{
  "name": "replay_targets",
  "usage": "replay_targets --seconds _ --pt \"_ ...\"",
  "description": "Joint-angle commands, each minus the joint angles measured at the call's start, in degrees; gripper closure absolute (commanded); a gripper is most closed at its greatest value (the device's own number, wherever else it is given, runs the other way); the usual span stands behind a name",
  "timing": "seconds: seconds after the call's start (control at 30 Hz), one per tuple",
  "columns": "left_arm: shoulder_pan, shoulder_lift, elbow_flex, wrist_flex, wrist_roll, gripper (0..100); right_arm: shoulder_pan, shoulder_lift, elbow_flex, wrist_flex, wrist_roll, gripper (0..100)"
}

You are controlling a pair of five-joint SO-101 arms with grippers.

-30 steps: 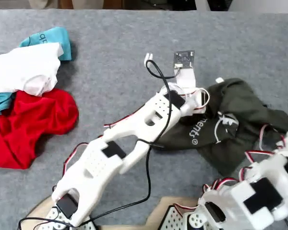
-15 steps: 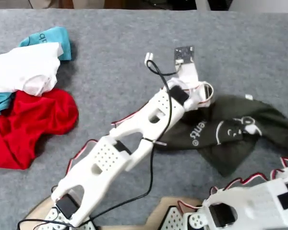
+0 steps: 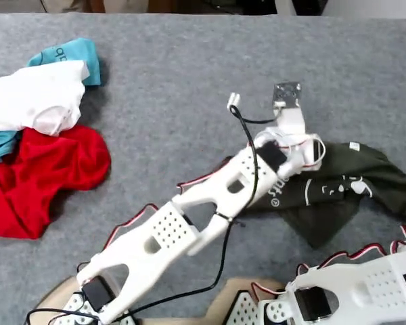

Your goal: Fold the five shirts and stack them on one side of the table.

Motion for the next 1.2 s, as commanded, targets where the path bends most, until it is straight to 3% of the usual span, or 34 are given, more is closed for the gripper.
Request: replay_targets --seconds 0.0,0.27,0.43,0.63,0.83,1.03,1.17 --pt "1.23 0.31 -3.52 -0.79 0.18 86 0.48 -0.13 -2.15 -0.97 0.79 99.3" --pt "2.02 1.19 -3.52 3.6 -0.18 88 -0.48 -0.13 -1.54 -0.97 0.79 99.3" --pt "3.52 0.66 -5.01 12.48 -2.64 98 -0.48 -0.48 -1.54 -0.97 0.79 99.3" --pt "7.91 1.19 -15.65 27.52 -2.73 98 -0.31 -0.57 -1.8 -1.05 0.79 99.3" --pt "12.84 1.27 -22.59 35.34 1.58 98 -0.31 -0.57 -1.8 -1.14 0.79 99.3" --pt "13.8 1.36 -17.76 35.87 4.22 82 -0.31 -0.57 -1.8 -1.14 0.79 99.3" --pt "9.58 1.27 -17.14 35.78 9.85 74 -0.4 -0.57 -1.8 -1.14 2.29 99.3"
